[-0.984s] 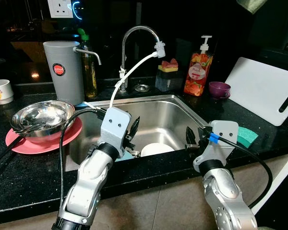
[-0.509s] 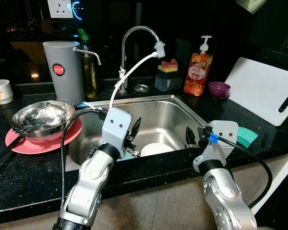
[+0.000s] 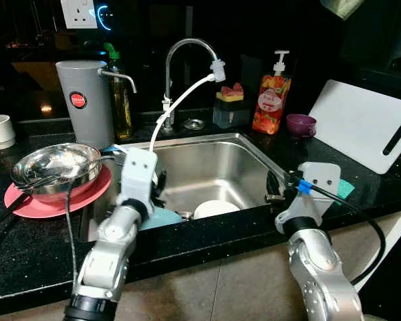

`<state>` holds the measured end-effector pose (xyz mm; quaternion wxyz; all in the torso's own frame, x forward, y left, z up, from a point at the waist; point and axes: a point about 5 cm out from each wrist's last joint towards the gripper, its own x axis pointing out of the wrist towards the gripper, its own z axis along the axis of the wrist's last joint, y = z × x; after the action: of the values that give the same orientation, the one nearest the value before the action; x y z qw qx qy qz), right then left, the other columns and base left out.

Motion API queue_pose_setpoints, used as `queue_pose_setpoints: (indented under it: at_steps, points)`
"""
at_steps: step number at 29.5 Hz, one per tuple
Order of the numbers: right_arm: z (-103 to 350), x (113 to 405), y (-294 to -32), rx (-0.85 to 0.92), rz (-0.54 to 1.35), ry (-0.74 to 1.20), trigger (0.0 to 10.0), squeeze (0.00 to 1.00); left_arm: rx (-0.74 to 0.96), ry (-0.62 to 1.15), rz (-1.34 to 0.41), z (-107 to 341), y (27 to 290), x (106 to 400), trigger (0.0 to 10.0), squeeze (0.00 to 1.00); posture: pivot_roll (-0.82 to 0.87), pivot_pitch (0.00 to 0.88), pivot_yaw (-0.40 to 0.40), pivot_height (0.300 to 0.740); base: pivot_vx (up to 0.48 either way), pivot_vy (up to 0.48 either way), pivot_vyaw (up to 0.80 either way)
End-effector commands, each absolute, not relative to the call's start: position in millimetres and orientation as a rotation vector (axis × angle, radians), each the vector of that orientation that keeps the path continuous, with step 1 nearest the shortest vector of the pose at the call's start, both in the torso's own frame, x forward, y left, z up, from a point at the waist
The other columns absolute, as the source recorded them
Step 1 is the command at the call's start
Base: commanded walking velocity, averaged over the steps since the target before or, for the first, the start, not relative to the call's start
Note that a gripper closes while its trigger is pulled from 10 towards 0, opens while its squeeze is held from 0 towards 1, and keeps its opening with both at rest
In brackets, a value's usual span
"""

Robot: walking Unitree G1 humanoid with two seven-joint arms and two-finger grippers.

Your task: Kitchen organization

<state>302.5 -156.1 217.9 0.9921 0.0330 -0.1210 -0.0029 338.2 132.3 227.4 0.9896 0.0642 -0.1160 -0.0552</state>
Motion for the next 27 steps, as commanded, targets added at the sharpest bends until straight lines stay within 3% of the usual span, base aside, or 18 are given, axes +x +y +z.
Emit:
queue_pose_setpoints:
  at_steps: [1,7,16,25,26,27]
  points:
    - [215.6,305.5,-153.9,0.068,-0.011,-0.239,10.0,0.0,0.151,-0.201,-0.093,221.0,137.6,339.2,10.0,0.0,0.01,0.012,-0.018,0.74,0.0,0.0,0.0]
    - [210.4,310.1,-158.5,0.075,-0.031,-0.216,10.0,0.0,0.328,-0.141,-0.119,224.9,161.9,336.9,10.0,0.0,0.03,0.029,-0.028,0.74,0.0,0.0,0.0]
    - [213.2,310.4,-168.8,0.02,-0.019,-0.225,10.0,0.0,0.386,-0.08,-0.151,263.3,210.6,334.8,10.0,0.0,0.05,0.04,-0.032,0.74,0.0,0.0,0.0]
    - [210.3,307.8,-164.6,0.004,0.011,-0.216,10.0,0.0,0.433,-0.021,-0.208,263.8,222.2,327.3,10.0,0.0,0.05,0.041,-0.032,0.74,0.0,0.0,0.0]
    - [210.5,307.7,-164.7,0.004,0.011,-0.216,10.0,0.0,0.438,-0.021,-0.201,264.2,223.1,327.3,10.0,0.33,0.05,0.041,-0.032,0.74,0.0,0.0,0.0]
    - [210.5,307.7,-164.7,0.004,0.011,-0.216,10.0,0.0,0.438,-0.021,-0.201,264.2,223.1,327.3,10.0,0.33,0.05,0.041,-0.032,0.74,0.0,0.0,0.0]
